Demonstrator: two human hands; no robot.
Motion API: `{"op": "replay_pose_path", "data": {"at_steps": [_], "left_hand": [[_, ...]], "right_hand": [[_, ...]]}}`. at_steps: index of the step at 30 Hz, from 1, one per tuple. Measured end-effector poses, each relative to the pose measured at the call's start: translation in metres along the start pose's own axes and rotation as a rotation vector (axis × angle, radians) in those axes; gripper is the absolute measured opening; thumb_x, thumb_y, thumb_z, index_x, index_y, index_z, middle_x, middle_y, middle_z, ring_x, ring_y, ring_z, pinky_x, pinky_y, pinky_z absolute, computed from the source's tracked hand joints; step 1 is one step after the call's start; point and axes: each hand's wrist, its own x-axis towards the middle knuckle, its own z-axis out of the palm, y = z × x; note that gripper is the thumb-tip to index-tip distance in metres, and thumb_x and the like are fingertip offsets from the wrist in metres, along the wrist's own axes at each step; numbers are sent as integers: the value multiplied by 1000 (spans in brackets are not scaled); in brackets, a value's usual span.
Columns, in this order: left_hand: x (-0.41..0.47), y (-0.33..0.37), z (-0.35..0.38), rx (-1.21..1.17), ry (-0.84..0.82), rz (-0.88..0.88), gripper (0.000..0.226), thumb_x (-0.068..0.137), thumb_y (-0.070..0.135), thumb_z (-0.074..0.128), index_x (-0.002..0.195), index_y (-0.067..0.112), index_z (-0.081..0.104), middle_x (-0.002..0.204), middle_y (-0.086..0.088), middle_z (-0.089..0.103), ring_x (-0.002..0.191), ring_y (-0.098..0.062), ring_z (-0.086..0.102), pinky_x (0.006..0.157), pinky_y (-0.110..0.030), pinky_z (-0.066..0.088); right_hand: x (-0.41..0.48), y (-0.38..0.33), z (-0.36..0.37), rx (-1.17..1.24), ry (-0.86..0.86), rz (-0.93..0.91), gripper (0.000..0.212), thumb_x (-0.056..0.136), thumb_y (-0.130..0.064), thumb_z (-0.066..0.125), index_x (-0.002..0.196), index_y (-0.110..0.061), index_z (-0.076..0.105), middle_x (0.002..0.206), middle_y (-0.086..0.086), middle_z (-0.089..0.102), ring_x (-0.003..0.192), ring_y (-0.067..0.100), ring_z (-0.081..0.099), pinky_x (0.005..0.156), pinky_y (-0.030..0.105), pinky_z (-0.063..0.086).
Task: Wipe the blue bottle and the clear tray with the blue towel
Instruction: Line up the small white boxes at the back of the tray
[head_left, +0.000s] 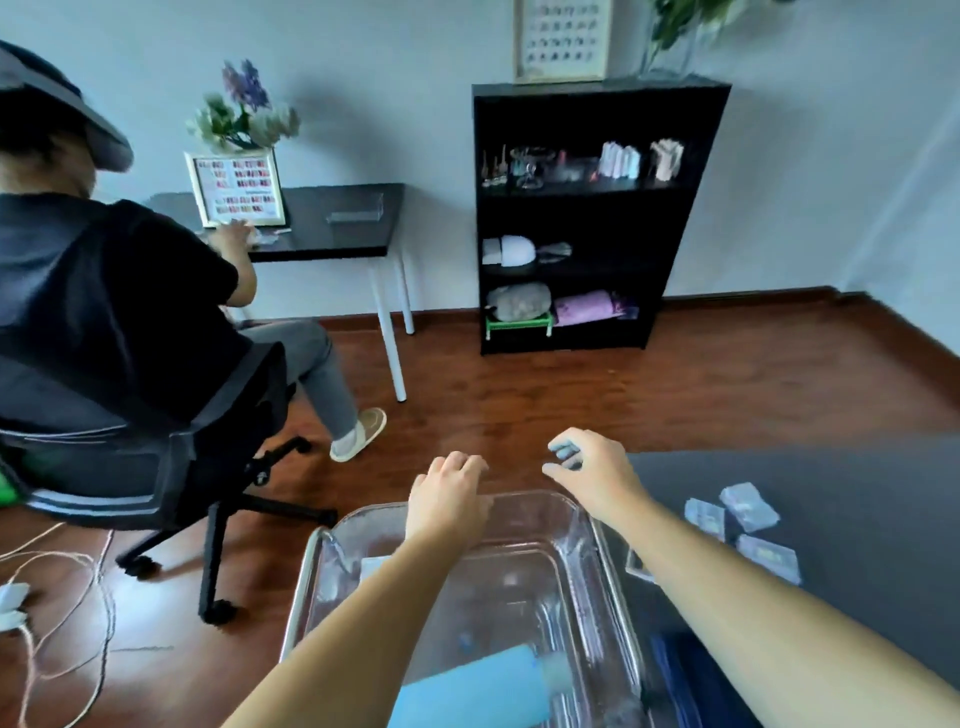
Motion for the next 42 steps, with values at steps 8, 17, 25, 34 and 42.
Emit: {"op": "replay_pose_path", "data": {"at_steps": [8,17,25,34,42], "left_hand": [[26,121,37,46,-145,281,43,86,35,58,126,24,51,129,2,52,119,-22,45,93,-38,39],[24,179,95,237,-396,442,68,78,54,64,137,27,42,137,3,49,126,-20,43,100,-40,33],[29,179,105,300,-456,448,69,59,56,78,120,34,54,117,8,58,109,-16,56,93,-34,35],[30,179,79,220,-384,450,52,61,49,74,107,32,57,104,9,59,101,-15,56,85,-34,35],[33,105,17,116,-225,279,56,57,55,74,107,34,57,99,11,55,99,-14,54,77,-31,34]], "right_hand": [[-38,109,-107,-76,112,252,23,79,-19,74,100,-23,66,105,0,67,88,16,61,83,31,51],[-72,189,-129,-295,-13,264,36,86,-27,65,120,-15,61,115,6,59,106,23,57,86,35,46],[-73,213,-121,-433,-141,234,43,74,-26,74,113,-20,59,113,-2,58,107,21,53,83,34,47],[-57,185,-135,-345,-62,144,46,74,-25,72,118,-22,58,115,-8,55,109,15,51,78,27,41],[-25,103,-103,-332,-56,-14,38,74,-28,75,108,-24,59,105,-8,54,95,16,52,63,25,39]]}}
